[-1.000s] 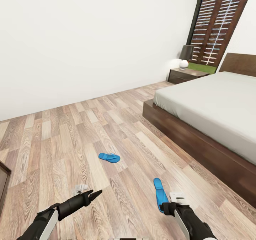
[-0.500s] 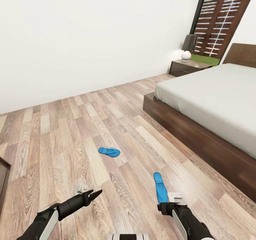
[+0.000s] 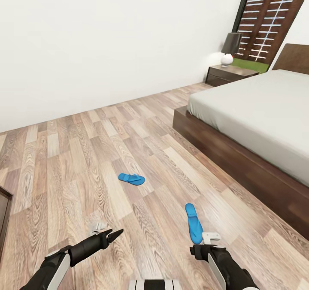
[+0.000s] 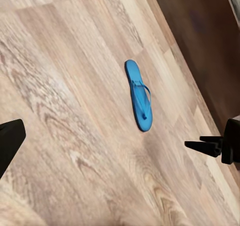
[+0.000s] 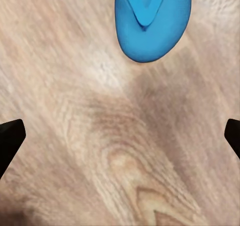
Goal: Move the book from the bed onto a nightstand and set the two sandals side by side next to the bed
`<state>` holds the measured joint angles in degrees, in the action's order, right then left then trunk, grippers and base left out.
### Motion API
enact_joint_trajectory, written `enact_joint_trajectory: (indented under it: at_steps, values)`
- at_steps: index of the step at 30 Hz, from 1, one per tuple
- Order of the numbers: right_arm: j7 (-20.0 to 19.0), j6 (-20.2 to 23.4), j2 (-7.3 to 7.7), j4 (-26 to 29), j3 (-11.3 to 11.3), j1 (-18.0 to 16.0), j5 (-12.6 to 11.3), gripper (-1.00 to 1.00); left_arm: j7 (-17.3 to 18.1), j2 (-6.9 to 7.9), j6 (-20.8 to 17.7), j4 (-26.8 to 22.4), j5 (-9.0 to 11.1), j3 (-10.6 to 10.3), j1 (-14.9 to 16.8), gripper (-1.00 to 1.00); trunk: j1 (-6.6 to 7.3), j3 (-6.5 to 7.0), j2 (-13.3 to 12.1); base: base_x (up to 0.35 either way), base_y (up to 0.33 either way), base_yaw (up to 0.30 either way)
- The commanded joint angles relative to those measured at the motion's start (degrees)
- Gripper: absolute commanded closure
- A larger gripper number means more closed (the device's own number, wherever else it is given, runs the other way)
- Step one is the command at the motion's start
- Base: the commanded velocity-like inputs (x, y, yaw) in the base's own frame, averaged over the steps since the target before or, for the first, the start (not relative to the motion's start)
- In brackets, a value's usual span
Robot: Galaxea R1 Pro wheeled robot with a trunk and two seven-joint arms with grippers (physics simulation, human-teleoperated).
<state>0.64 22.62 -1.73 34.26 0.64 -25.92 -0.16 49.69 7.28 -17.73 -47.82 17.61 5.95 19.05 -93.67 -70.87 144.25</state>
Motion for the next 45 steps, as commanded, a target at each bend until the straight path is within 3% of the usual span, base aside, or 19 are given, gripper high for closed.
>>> enact_joint_trajectory:
  at_steps: [1,24,36,45]
  values:
    - [0.07,0.32,-0.02,0.1,0.07,0.0,-0.02,-1.0,0.16,0.01,-0.55,0.0,0.44,0.05,0.02,-1.0,0.01,-0.04,0.02,0.0,0.0,0.0]
    - [0.07,0.23,-0.02,0.1,0.07,0.0,-0.02,-1.0,-0.03,0.02,-0.56,0.0,0.32,-0.06,0.02,-1.0,0.01,-0.04,0.02,0.279,-0.022,0.0]
    - [0.07,0.23,-0.02,0.1,0.07,0.0,-0.02,-1.0,0.12,0.02,-0.53,0.0,0.32,0.02,0.02,-1.0,0.01,-0.04,0.02,0.051,-0.016,0.0]
    - [0.07,0.23,-0.02,0.1,0.07,0.0,-0.02,-1.0,0.11,0.02,-0.55,0.0,0.32,0.05,0.02,-1.0,-0.22,-2.04,0.14,0.0,0.0,0.0]
